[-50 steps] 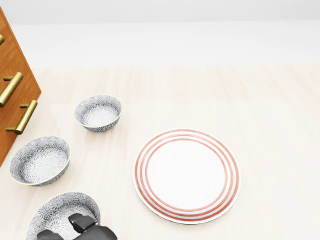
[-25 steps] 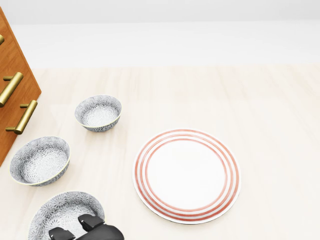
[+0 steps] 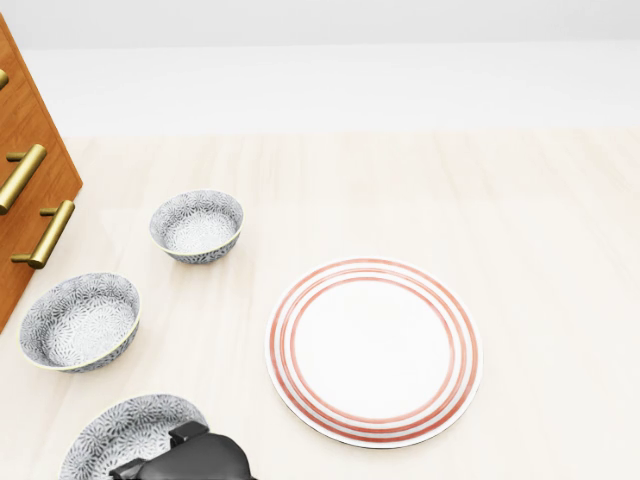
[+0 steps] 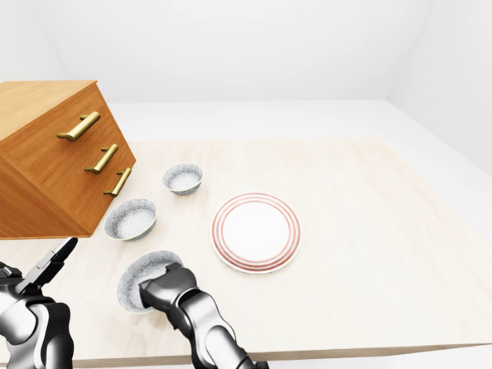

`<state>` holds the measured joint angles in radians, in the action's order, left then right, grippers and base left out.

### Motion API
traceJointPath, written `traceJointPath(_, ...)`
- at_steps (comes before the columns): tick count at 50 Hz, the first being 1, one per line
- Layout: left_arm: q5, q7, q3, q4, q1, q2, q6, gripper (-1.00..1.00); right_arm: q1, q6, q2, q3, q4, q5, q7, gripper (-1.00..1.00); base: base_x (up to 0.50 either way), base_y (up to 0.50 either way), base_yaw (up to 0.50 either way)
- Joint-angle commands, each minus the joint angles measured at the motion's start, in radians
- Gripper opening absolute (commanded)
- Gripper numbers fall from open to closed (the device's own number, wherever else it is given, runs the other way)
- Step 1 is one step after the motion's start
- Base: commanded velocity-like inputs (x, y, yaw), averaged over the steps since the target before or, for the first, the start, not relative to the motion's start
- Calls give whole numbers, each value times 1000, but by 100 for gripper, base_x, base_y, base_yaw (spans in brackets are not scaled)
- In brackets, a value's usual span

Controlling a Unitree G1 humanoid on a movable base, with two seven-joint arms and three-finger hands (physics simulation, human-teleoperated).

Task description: Put the bowl at the front on the plate.

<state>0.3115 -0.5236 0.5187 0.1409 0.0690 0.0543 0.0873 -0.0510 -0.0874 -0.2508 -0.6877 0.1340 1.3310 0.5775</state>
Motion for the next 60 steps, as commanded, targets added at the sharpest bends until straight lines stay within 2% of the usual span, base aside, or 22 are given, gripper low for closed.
traceJointPath(1, 1, 0, 2, 12, 5, -2, 0, 100, -5, 0, 8, -9, -62, 91, 84, -100, 0, 0, 0)
traceJointPath(7, -1, 0, 1, 7, 3, -3, 0, 100, -20, 0, 2, -7, -134, 186, 121, -100, 0, 0, 0)
traceJointPath(22, -2, 0, 1, 8, 3, -2, 0, 100, -55, 1, -27, 24, -191, 268, 121, -100, 0, 0, 0)
traceJointPath(27, -4, 0, 1, 2, 0, -1, 0, 100, -68, 12, -37, 36, -213, 273, 121, -100, 0, 0, 0)
traceJointPath(34, -7, 0, 0, -1, -1, 1, 0, 100, -110, 48, -58, 69, -230, 234, 112, -100, 0, 0, 0)
traceJointPath(51, -9, 0, -11, -46, -14, 7, 0, 100, -117, 39, -51, 92, -307, 299, 121, -100, 0, 0, 0)
traceJointPath(60, -5, 0, -14, -52, -12, 9, 0, 100, -129, 42, -44, 114, -429, 350, 121, -100, 0, 0, 0)
